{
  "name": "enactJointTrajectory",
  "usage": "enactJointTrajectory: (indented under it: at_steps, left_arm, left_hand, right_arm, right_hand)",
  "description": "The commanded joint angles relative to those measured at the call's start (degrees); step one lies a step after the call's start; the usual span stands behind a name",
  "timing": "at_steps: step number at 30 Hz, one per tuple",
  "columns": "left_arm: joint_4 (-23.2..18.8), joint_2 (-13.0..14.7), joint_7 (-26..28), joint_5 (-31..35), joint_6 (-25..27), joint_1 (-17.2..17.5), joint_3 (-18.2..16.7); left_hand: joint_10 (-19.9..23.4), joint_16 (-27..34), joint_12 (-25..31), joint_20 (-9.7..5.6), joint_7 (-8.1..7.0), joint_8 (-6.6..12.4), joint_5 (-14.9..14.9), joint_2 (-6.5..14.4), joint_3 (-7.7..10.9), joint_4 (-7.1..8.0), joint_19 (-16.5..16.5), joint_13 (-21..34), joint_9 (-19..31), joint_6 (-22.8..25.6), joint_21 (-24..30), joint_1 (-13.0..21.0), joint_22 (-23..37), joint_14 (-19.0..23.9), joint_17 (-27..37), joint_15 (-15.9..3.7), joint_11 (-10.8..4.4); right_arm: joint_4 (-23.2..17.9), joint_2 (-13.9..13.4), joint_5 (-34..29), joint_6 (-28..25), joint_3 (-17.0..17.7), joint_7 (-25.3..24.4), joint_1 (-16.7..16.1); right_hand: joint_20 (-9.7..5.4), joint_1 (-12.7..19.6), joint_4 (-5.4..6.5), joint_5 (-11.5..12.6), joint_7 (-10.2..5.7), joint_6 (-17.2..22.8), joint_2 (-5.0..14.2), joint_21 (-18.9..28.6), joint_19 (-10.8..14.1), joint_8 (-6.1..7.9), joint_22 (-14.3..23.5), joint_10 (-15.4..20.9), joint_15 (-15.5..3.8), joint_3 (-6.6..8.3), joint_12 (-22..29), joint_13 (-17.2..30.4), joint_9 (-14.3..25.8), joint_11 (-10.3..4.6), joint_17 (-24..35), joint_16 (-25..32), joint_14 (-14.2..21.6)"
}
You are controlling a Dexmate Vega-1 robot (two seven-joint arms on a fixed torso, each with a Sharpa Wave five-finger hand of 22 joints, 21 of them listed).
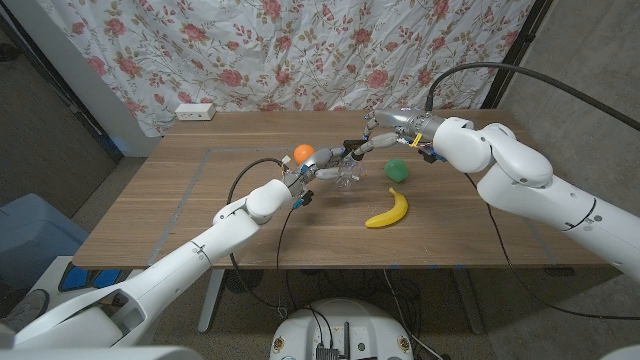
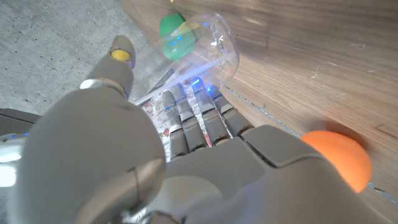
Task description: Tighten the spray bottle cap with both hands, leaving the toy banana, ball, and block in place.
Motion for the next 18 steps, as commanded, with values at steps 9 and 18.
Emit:
enactJointTrajectory:
  at_steps: [9,18]
  left_arm:
    - [-0.26,0.0,-0.08,0.2,0.47,0.03,0.32]
    - [-0.29,0.13,-0.23,0.33,0.41,0.03,0.4]
  left_hand:
    - [1.8,-0.3,0.36,-2.15,1.1,7.08,0.38,11.31,4.28,3.61,0.49,0.27,0.24,5.4,-0.06,-8.31,0.26,0.46,0.2,-5.61,-0.99]
    - [1.77,-0.32,0.29,-2.1,1.19,7.07,0.38,11.43,4.44,3.61,0.47,0.32,0.23,5.45,-0.07,-8.4,0.26,0.39,0.26,-5.45,-0.89]
  right_arm:
    - [0.08,1.6,-2.4,-2.81,-1.09,-0.42,0.01]
    - [-0.44,2.04,-2.81,-3.93,-1.4,-0.39,0.07]
  right_hand:
    - [0.06,0.56,0.23,0.04,-0.43,4.69,0.24,0.42,1.74,2.82,0.14,2.95,-0.31,0.32,1.02,0.1,0.89,-0.41,0.32,0.83,1.65]
    - [-0.03,-0.85,0.92,-0.06,-0.02,10.62,0.62,0.53,3.11,5.33,0.13,6.66,-0.75,0.02,1.69,0.04,0.74,-1.1,0.58,1.49,3.16]
